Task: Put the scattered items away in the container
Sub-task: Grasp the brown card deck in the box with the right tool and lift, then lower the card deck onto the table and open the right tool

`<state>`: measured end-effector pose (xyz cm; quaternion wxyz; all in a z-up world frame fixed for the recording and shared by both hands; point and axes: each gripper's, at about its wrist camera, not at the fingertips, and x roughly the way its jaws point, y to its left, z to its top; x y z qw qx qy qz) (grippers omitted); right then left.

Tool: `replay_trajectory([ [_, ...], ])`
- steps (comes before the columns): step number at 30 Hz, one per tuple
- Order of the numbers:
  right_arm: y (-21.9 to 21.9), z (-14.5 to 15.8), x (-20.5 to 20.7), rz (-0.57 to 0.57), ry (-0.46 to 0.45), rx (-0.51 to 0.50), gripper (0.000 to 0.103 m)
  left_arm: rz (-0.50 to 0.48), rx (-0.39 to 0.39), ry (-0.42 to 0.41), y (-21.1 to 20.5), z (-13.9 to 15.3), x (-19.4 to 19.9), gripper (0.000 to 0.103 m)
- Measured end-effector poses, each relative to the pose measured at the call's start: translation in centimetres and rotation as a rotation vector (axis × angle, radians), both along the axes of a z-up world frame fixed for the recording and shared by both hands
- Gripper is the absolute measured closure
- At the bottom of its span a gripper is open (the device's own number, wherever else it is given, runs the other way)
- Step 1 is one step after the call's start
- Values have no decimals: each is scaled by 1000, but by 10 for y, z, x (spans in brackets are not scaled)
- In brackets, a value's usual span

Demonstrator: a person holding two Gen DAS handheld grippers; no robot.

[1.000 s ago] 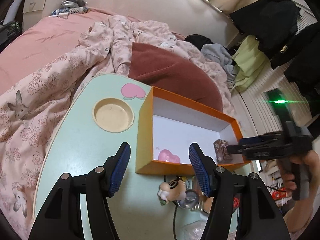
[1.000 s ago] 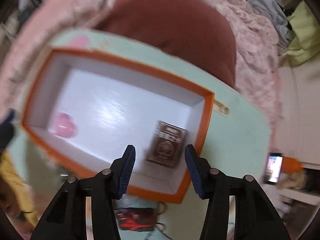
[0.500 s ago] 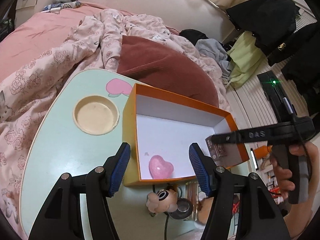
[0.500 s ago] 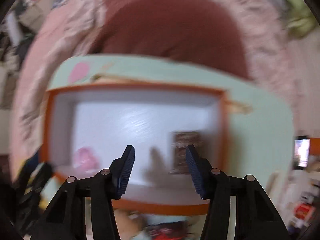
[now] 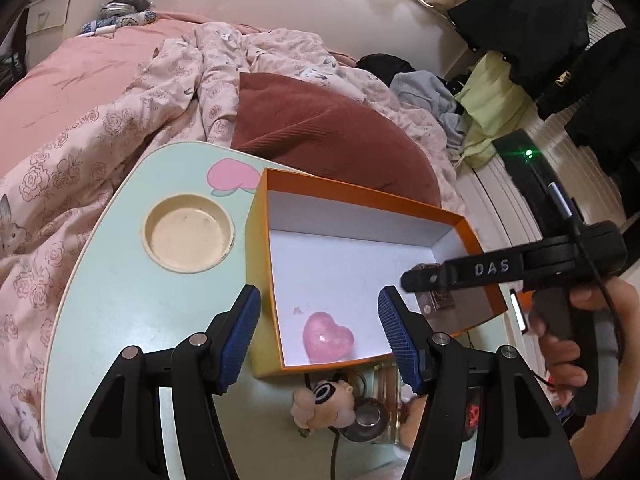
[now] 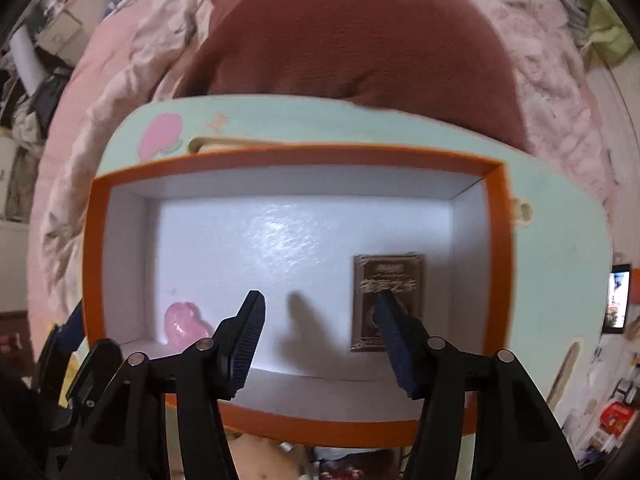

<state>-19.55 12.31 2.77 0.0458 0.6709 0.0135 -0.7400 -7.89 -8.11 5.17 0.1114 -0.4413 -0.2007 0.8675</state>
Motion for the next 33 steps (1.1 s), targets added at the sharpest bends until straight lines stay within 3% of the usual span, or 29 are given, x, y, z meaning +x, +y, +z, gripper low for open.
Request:
replay_trajectory([
  [3,7,-1,-2,-13,45,127,46,-3,10,-2,-1,-1,0,42],
  [8,2,-25,-6,12,-4,277,48,-12,12,-7,0,-1,-1,42],
  [10,1,-26,-7,6,-44,200,53,-14,14,-6,1,-1,-1,42],
  [11,0,-27,-6,21,-62,150,63,-14,12,-6,1,0,-1,42],
  [13,-3,-28,-3,40,-69,72,64,-14,0,-10,3,-1,-1,41],
  [17,-2,-26,-1,20,2,43,64,-15,-10,-11,4,1,0,41],
  [19,1,-20,-1,-5,40,-27,64,-16,-12,-12,5,2,1,41],
  [24,10,25,20,-35,216,-168,64,-15,-25,-21,5,1,1,41],
  [30,14,71,85,66,312,-231,64,-10,-16,-30,5,2,-8,41],
  [33,19,71,117,130,293,-225,64,-8,-32,-33,9,2,-15,41],
])
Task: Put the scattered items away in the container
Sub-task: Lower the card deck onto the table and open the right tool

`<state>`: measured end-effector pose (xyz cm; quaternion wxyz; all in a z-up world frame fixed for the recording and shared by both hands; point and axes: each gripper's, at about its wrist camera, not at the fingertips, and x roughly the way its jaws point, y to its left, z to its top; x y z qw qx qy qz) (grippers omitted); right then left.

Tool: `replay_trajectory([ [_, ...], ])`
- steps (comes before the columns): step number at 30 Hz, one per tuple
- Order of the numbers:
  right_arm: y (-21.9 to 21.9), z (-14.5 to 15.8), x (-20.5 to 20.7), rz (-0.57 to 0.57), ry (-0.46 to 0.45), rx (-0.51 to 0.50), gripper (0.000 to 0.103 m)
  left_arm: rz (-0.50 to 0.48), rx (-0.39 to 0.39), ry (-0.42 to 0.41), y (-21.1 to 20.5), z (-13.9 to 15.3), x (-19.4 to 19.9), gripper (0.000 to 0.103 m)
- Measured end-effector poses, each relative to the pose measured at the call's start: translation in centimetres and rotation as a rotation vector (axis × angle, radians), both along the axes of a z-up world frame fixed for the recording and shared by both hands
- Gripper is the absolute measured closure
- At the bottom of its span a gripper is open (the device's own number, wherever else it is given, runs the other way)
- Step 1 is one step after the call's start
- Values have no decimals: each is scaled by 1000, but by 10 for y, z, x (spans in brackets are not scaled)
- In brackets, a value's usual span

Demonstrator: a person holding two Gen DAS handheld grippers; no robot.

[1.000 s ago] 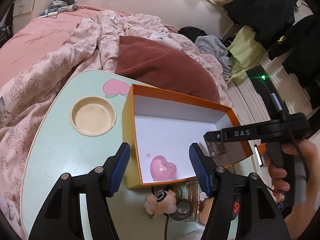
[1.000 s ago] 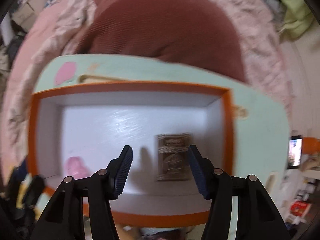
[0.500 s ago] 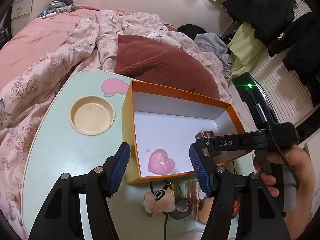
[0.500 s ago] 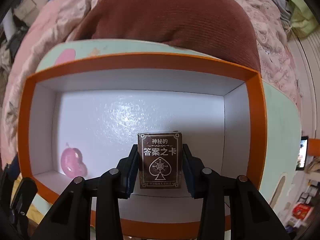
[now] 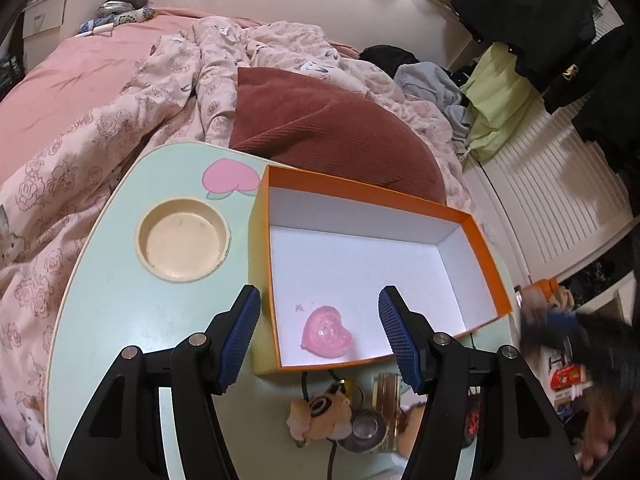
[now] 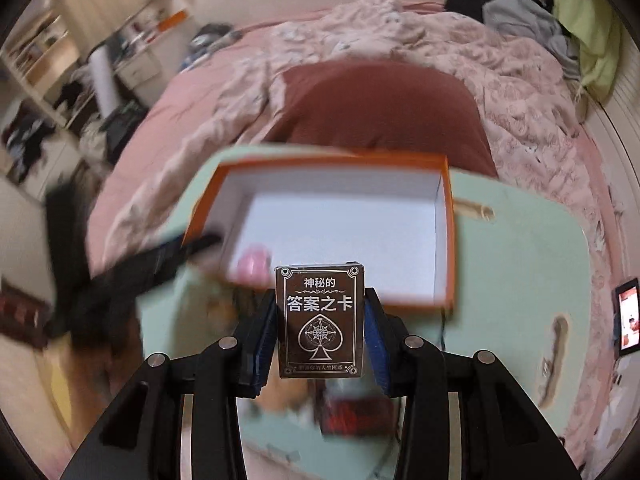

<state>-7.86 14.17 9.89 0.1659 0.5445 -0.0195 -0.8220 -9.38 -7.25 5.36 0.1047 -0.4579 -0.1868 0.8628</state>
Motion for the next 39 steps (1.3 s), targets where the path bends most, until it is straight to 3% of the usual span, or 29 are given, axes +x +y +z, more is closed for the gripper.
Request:
replay_trajectory([
  [7,2,-48,44,82,-93,12,64,23,3,-20,-1,-8,-9,41],
  [13,3,-48,38,40,-62,-18,62,39,-1,-10,-9,-5,0,41],
  [15,6,-42,38,25,-34,-28,55,45,2,-4,-14,-3,2,41],
  [22,58,-19,18,-239,153,-35,37,57,3,-8,-21,0,1,41],
  [27,94,-35,-19,-383,142,-109,34,46,11,-13,-16,-4,0,41],
  [31,96,-51,-35,-374,122,-150,34,37,17,-20,-11,-6,-1,41],
  [35,84,-68,-39,-294,31,-287,32,11,20,-26,-4,-8,-2,41],
  [39,65,-69,-22,-273,55,-235,32,23,-20,-15,1,-6,1,41],
])
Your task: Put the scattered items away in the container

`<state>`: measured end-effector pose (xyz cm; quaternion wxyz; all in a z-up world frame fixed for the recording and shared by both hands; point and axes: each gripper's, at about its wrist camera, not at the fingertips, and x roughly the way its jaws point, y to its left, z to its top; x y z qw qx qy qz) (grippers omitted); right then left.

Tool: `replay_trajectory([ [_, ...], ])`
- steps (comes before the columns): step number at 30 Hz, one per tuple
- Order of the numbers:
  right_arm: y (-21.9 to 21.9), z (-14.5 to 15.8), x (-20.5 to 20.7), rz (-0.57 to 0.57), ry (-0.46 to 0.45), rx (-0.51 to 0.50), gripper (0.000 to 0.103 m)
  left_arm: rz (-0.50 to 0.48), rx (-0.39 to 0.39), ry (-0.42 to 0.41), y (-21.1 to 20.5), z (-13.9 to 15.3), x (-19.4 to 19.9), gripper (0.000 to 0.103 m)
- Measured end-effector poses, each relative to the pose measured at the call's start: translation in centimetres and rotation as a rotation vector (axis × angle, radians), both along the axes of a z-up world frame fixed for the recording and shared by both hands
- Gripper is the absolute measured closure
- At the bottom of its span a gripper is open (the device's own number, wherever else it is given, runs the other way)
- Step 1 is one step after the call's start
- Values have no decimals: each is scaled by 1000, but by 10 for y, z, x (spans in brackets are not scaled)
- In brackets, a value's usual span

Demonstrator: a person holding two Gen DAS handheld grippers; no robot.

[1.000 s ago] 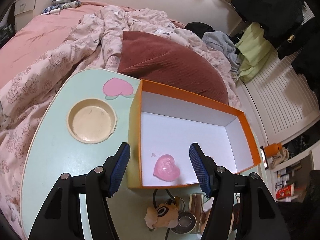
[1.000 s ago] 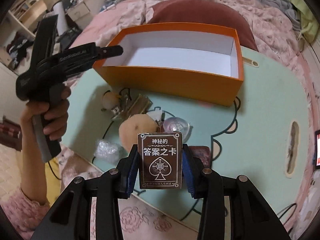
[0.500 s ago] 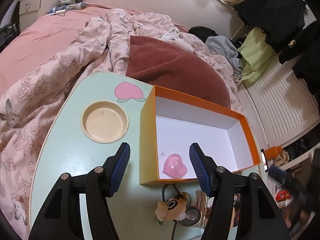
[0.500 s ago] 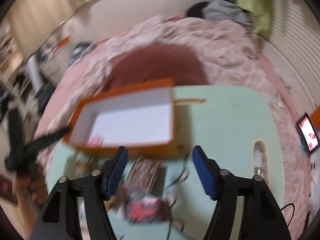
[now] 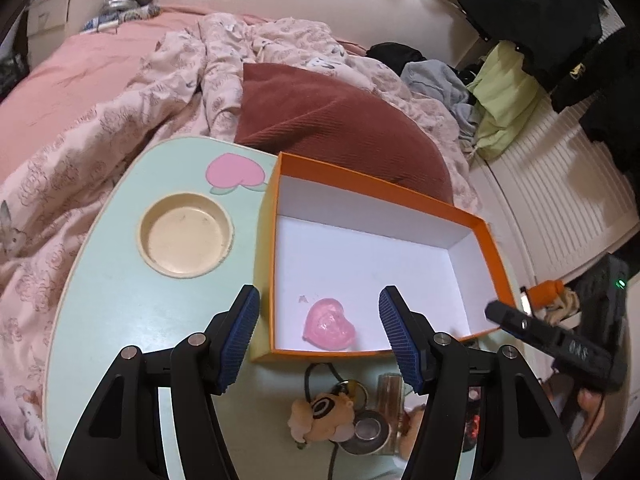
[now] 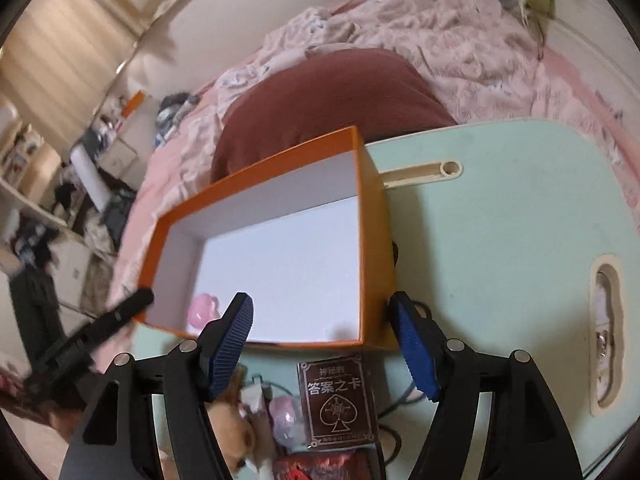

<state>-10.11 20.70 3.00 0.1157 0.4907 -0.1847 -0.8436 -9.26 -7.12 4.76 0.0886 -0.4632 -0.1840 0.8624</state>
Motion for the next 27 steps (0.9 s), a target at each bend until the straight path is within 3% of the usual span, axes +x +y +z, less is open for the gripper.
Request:
replay_trajectory([
  [8,-3,3,10,10,17,3,30,2,-18,8,-1,2,6,40],
  [11,-5,13,19,-13,85,98,30,17,-3,33,-6,8,9,40],
  [17,-16,41,52,-14,225,258,30,43,-92,93,-11,32,26,40],
  [22,-29,49,93,-17,283,344,30,-23,-202,154,9,52,69,39],
  [27,-47,34,130,-14,270,410,29,-105,-206,60,32,32,104,39],
])
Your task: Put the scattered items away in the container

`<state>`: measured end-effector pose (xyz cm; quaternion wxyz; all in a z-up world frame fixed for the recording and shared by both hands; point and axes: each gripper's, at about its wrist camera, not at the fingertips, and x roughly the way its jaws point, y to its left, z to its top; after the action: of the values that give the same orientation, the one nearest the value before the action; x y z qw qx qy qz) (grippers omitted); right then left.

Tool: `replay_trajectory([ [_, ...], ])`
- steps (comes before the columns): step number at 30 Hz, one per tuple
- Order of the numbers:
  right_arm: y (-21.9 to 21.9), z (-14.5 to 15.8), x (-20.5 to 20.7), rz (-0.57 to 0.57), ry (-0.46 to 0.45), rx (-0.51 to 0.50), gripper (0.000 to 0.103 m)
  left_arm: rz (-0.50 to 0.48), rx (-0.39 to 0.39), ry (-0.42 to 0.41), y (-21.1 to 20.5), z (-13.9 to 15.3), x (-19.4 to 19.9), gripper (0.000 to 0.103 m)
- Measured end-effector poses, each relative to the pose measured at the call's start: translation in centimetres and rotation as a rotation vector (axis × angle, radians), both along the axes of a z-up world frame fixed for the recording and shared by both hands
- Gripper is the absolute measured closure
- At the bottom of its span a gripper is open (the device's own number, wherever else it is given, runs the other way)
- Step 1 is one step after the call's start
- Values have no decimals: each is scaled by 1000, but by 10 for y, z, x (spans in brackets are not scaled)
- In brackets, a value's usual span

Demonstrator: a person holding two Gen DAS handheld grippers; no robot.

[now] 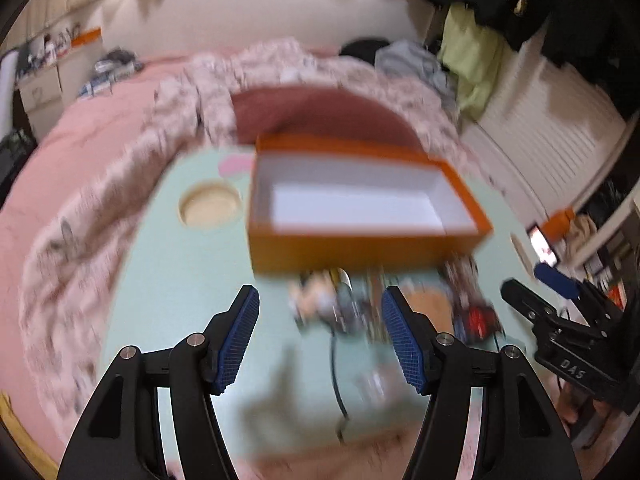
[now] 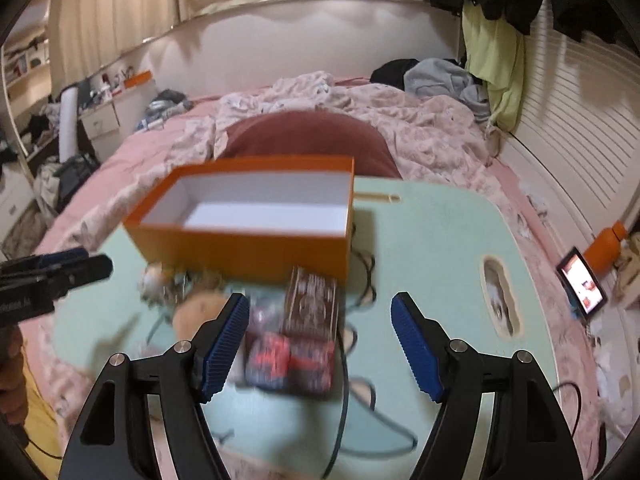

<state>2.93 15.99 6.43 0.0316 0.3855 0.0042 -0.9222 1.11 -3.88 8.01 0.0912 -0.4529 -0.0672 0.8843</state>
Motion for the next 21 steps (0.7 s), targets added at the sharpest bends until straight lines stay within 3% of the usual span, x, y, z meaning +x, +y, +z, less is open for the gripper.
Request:
replay_trajectory([
  [3,-5,-9,13,9,-15,25,29,-21,7,-37,11,-18,18,39],
  [9,-10,-32,23,14,-87,70,28,-45,-58,-48,33,-41,39,39],
  [17,-13,-54,20,30,-173,81,28,-42,-55,-73,38,-61,44,39],
  [21,-8,-59,20,24,-190,49,20,-49,-104,-60,45,-62,45,39],
])
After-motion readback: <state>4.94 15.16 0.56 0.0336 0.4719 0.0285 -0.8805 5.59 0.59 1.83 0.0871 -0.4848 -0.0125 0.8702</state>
